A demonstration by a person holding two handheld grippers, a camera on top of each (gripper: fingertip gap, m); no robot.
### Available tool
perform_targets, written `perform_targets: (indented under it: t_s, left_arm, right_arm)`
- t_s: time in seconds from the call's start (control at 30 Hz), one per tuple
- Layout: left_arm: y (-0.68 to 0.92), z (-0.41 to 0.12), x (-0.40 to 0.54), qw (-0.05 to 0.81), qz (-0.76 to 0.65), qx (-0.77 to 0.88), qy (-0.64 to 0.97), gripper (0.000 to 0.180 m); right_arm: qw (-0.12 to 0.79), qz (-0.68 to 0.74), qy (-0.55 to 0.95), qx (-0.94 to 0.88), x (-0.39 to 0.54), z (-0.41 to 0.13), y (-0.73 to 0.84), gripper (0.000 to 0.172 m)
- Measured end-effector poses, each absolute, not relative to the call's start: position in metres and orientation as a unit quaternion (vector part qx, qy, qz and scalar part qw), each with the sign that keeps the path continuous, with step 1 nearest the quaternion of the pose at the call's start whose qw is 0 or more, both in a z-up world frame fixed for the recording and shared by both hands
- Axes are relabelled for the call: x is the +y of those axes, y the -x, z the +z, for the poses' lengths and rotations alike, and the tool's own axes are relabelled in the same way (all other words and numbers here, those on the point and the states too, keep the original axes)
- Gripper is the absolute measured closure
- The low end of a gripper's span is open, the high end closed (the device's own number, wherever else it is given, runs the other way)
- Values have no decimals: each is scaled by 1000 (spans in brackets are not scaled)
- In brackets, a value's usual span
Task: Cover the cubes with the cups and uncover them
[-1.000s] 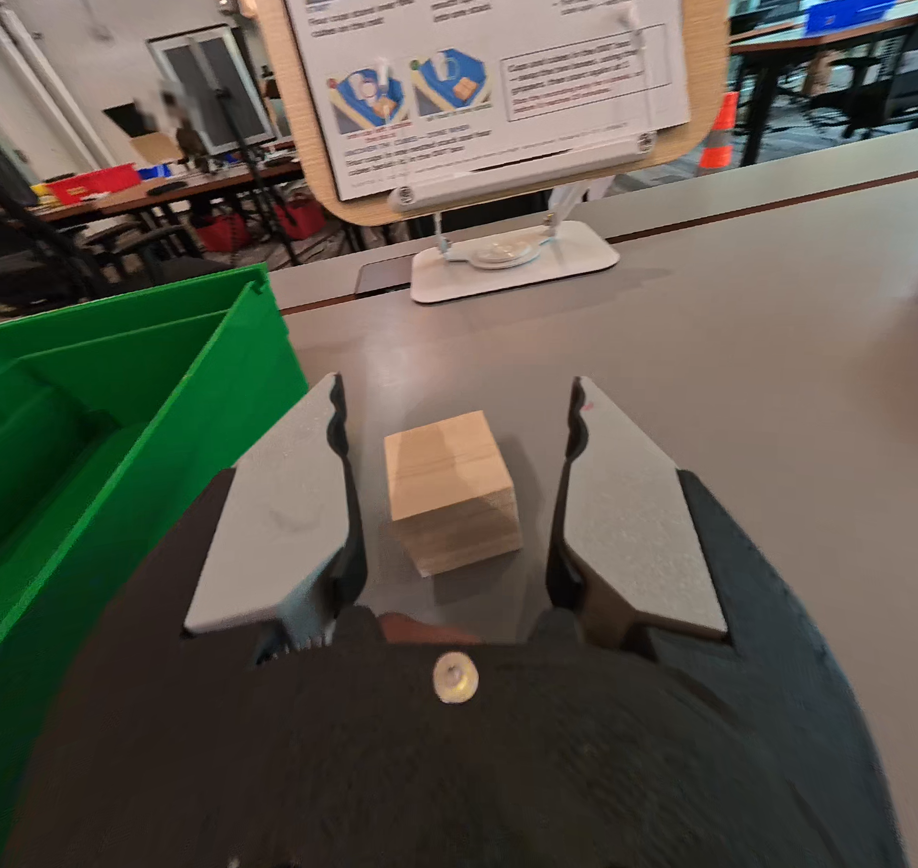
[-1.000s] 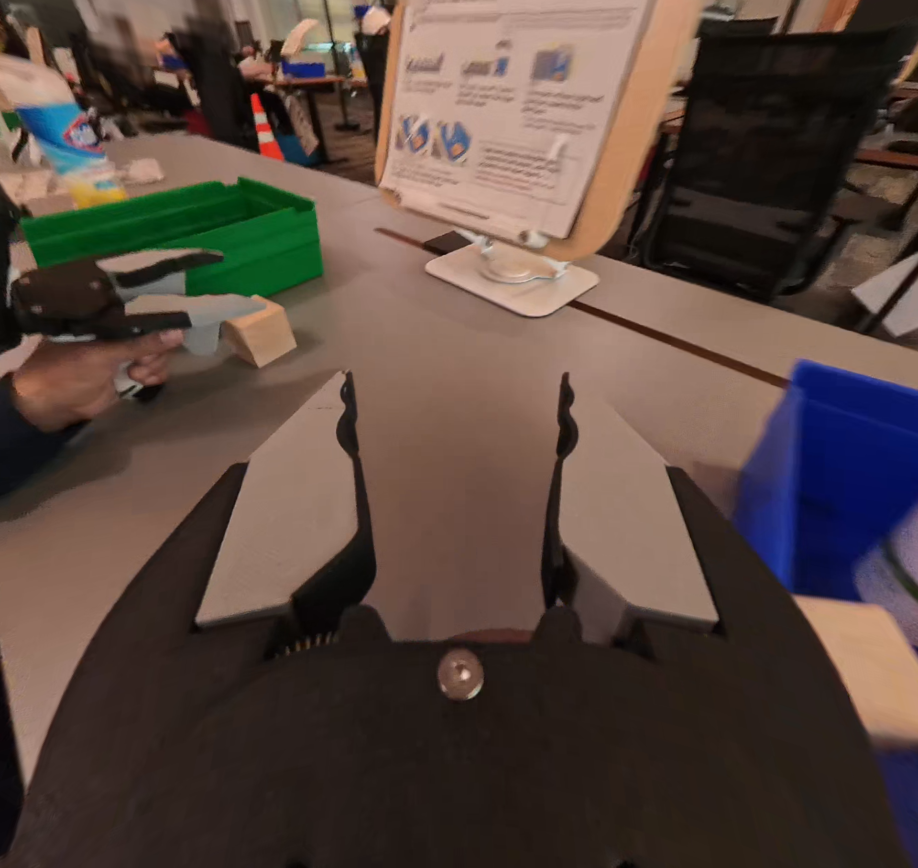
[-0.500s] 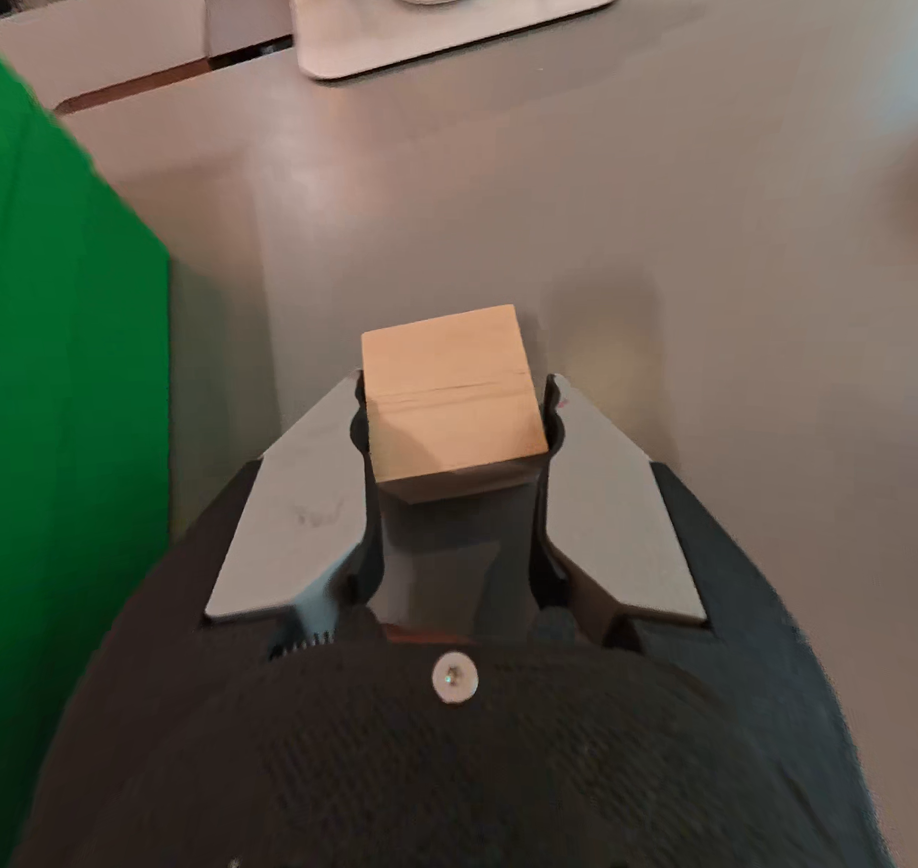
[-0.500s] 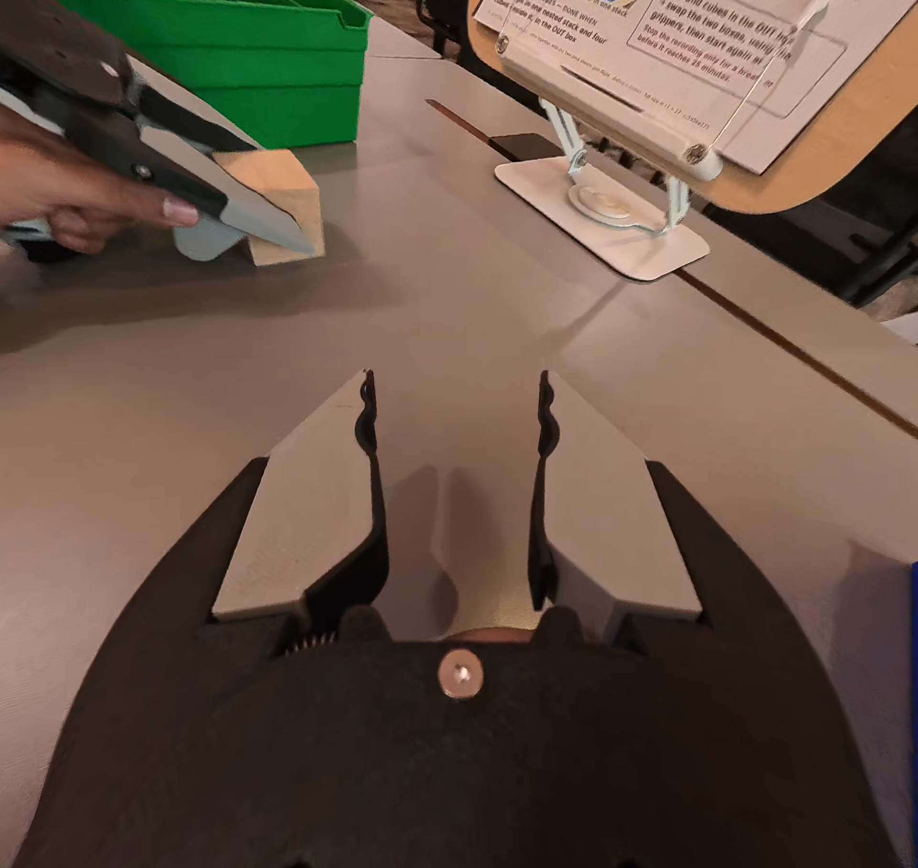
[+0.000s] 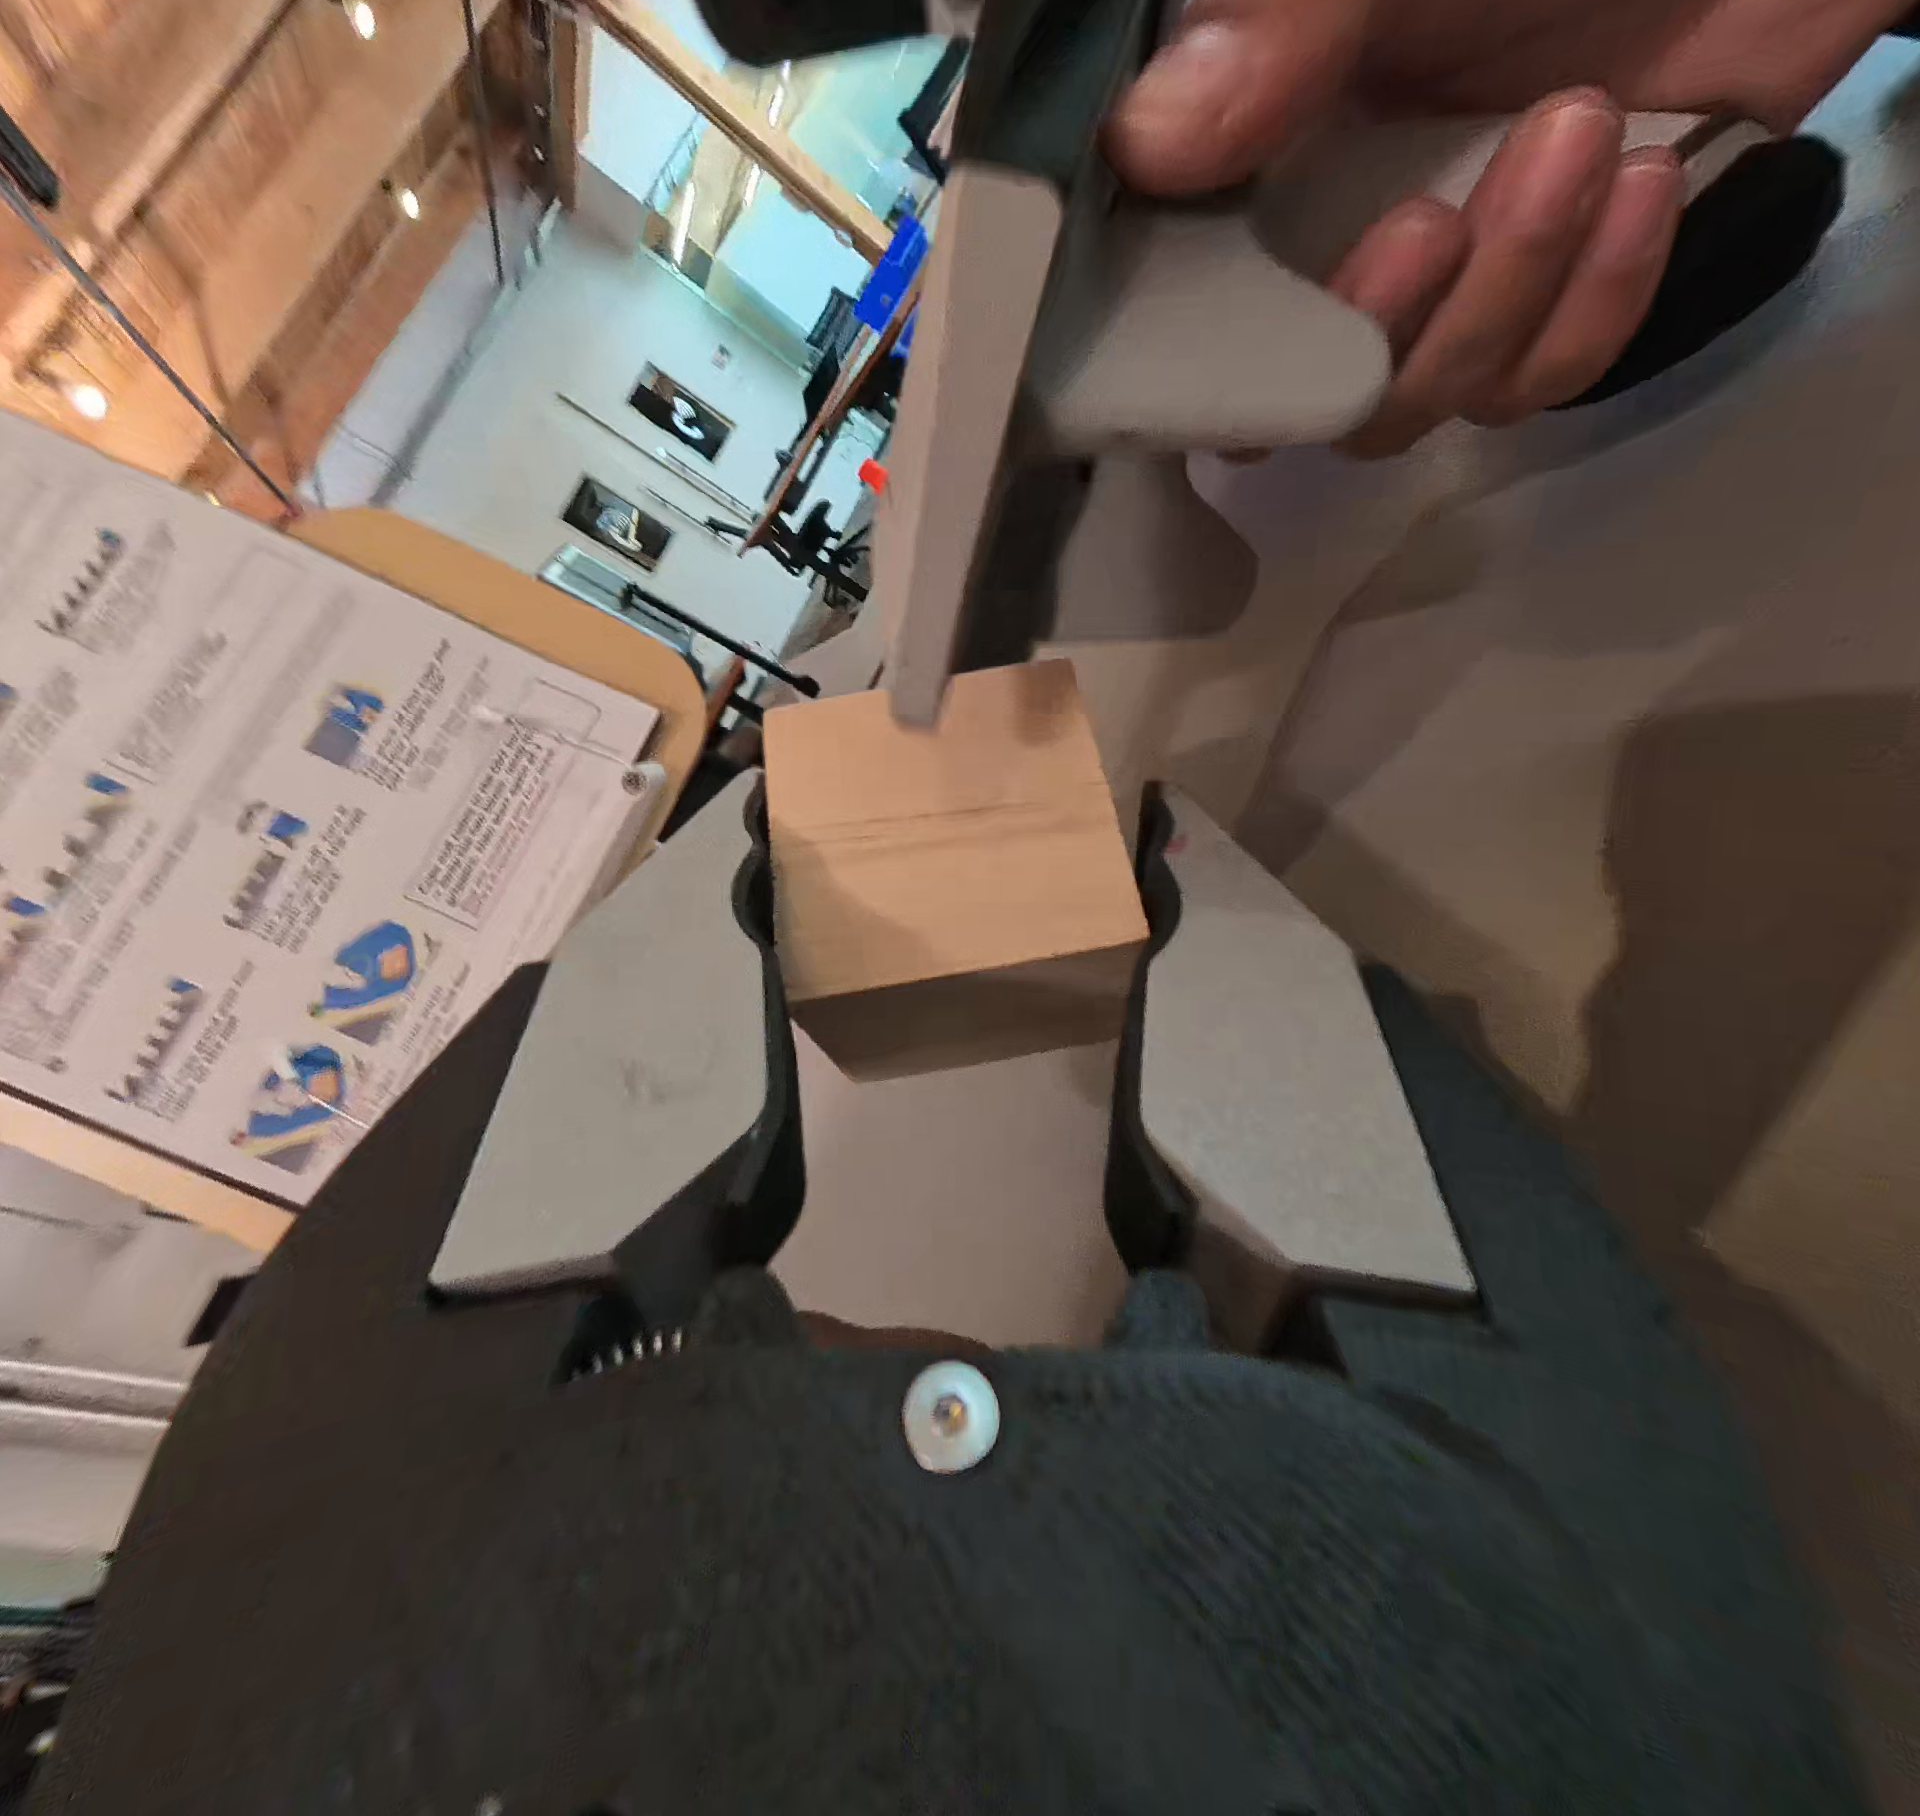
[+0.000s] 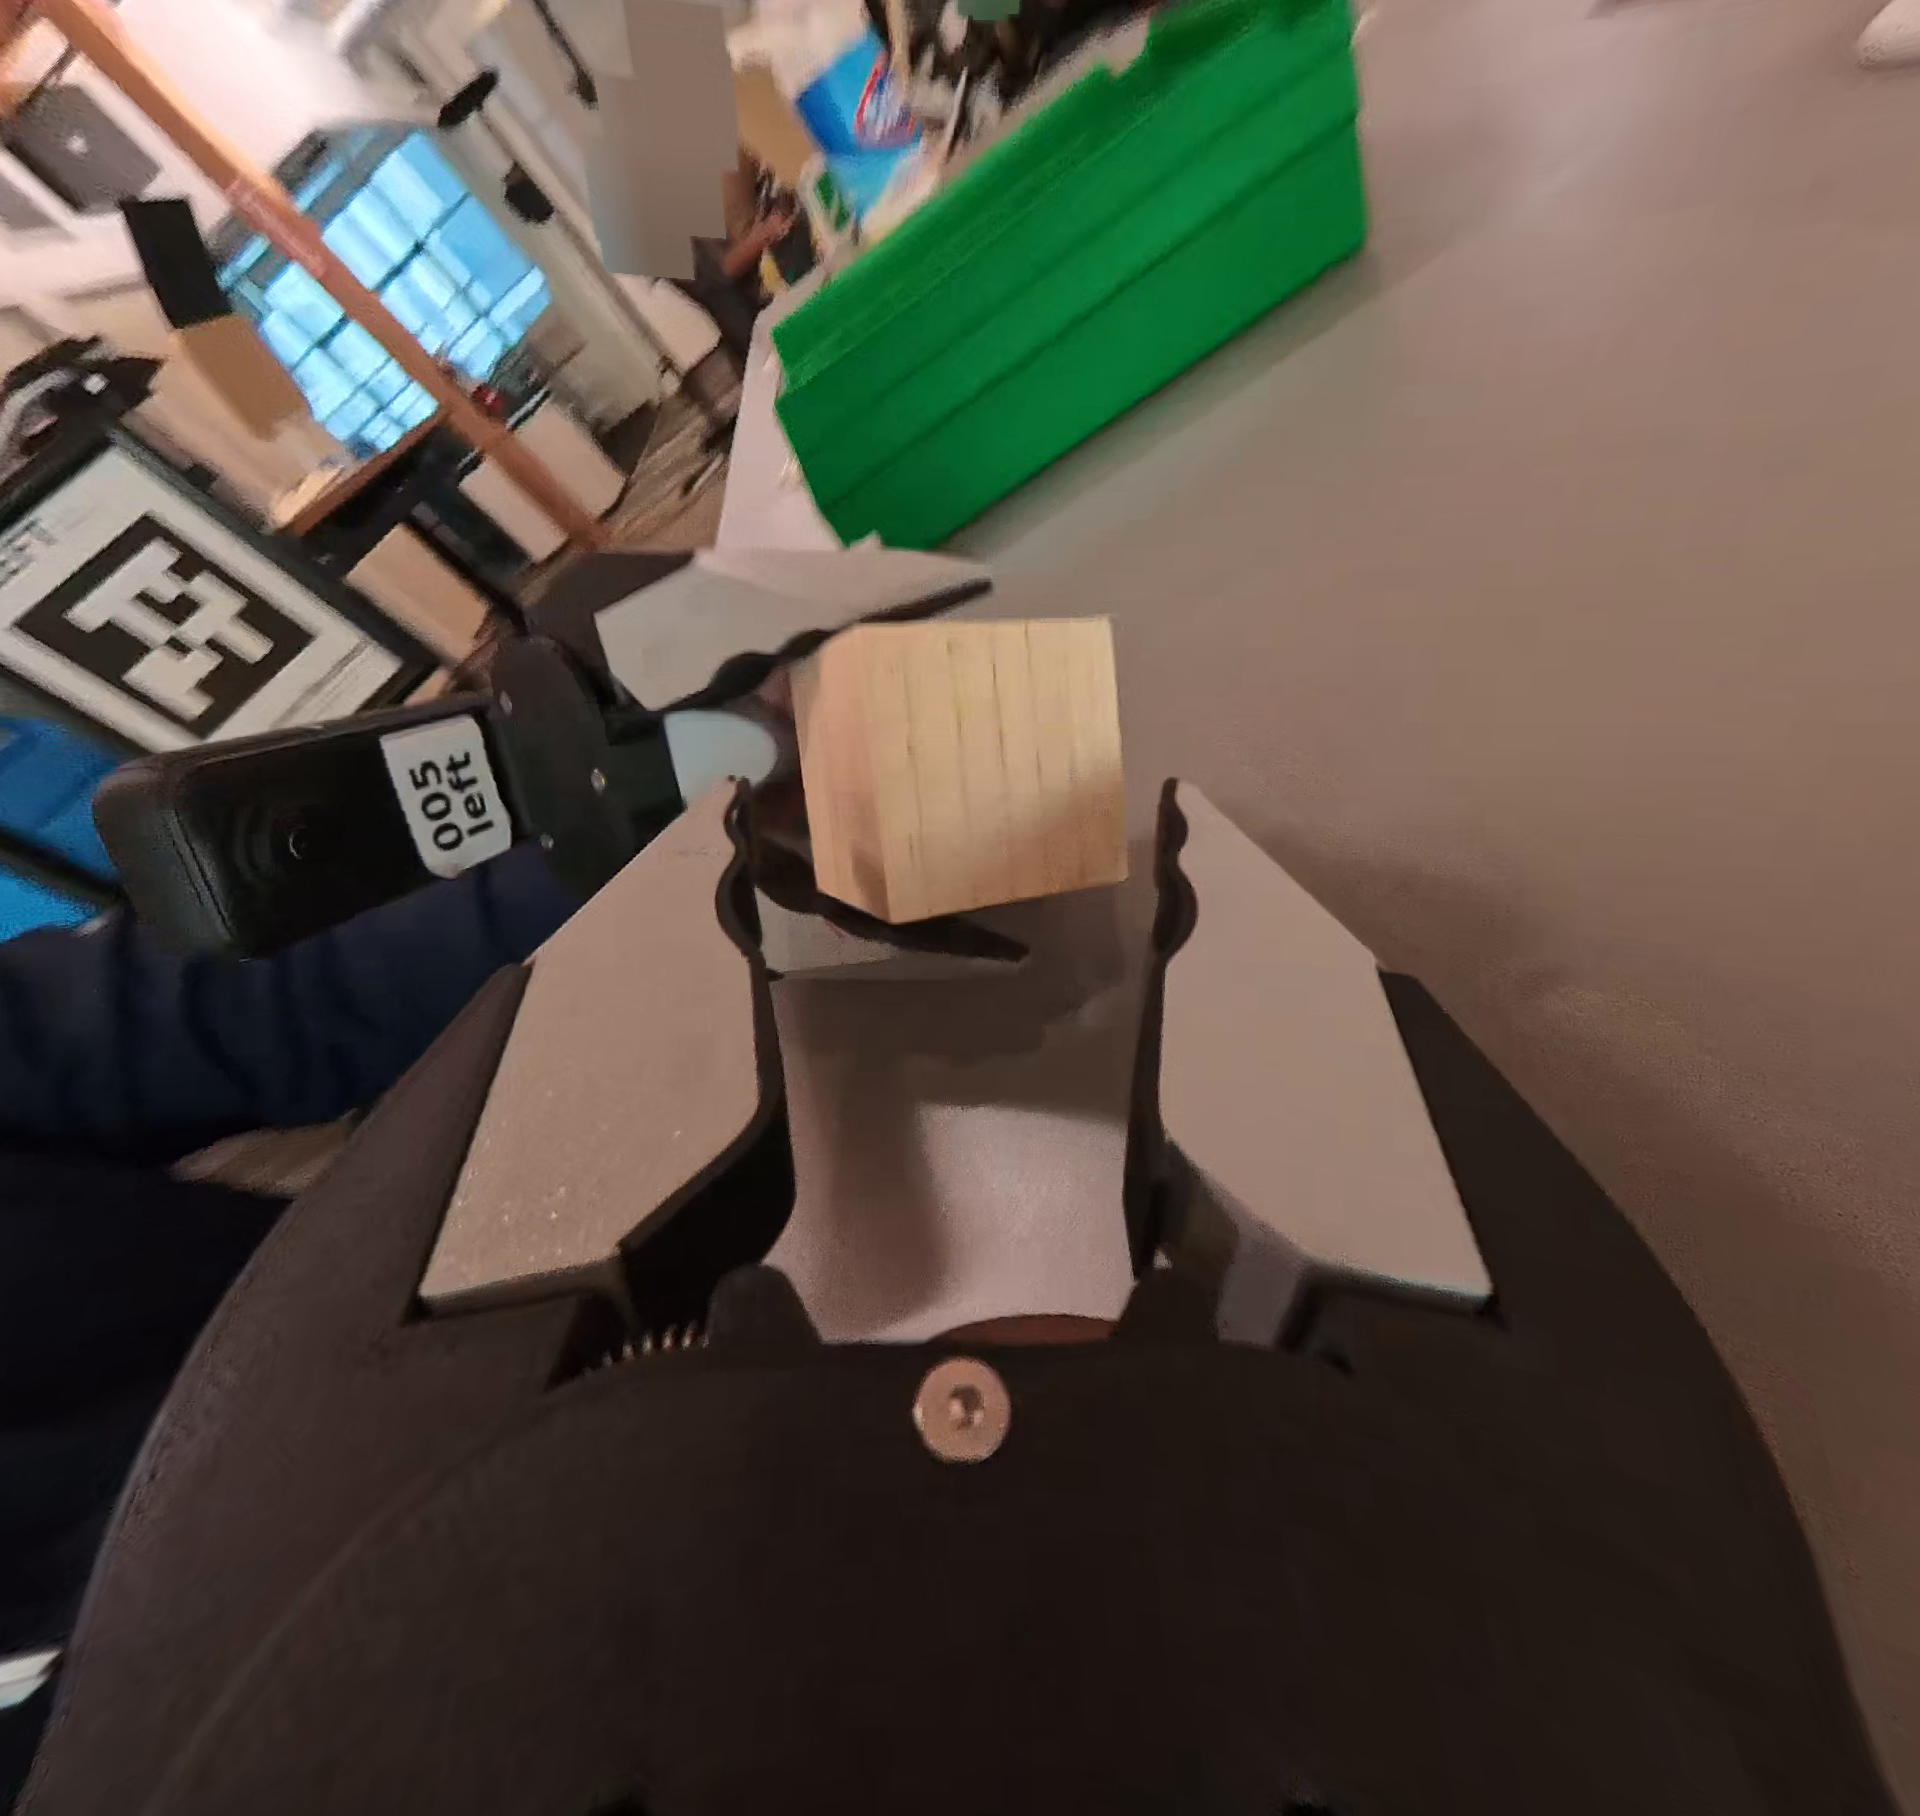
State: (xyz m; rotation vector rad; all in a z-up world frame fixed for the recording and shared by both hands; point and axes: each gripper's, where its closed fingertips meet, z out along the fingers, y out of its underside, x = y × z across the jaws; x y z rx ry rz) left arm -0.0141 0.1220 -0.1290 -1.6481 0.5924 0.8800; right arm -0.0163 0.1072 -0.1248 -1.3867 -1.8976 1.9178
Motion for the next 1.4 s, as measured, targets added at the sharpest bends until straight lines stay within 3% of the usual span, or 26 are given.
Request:
perform_targets:
  t_s: [0.17,0.4,0.67,1.03,1.07,1.17,1.3,1.33,1.37,1.4]
  left_arm:
    - [-9,-125,121,585,350,283,675,111]
    - [-14,-104,116,637,319,258,653,111]
    - [-45,-90,108,679,282,286,614,112]
    - [-21,-100,110,669,291,243,639,115]
    - [-16,-96,108,676,293,232,635,108]
    - [-11,-87,101,697,273,207,630,112]
    - [2,-82,96,701,289,188,624,134]
    - [5,-83,97,697,293,186,628,134]
    - [6,-84,97,693,297,186,629,134]
    - [6,-84,97,692,300,187,629,134]
  right_arm:
    - [-28,625,436,-647,90,-141,5,109]
    - [-22,663,404,-630,91,-120,-3,117]
    - [-190,699,348,-595,67,-106,-31,113]
    - [9,650,397,-648,89,-116,-12,114]
    - [36,645,410,-644,96,-114,-11,114]
    - [139,630,440,-625,123,-95,-23,114]
    - [338,509,484,-626,190,-59,-65,115]
    - [378,465,510,-617,218,-51,-78,122]
    - [425,433,524,-598,249,-38,-93,172]
    - [462,427,535,-563,278,-19,-109,172]
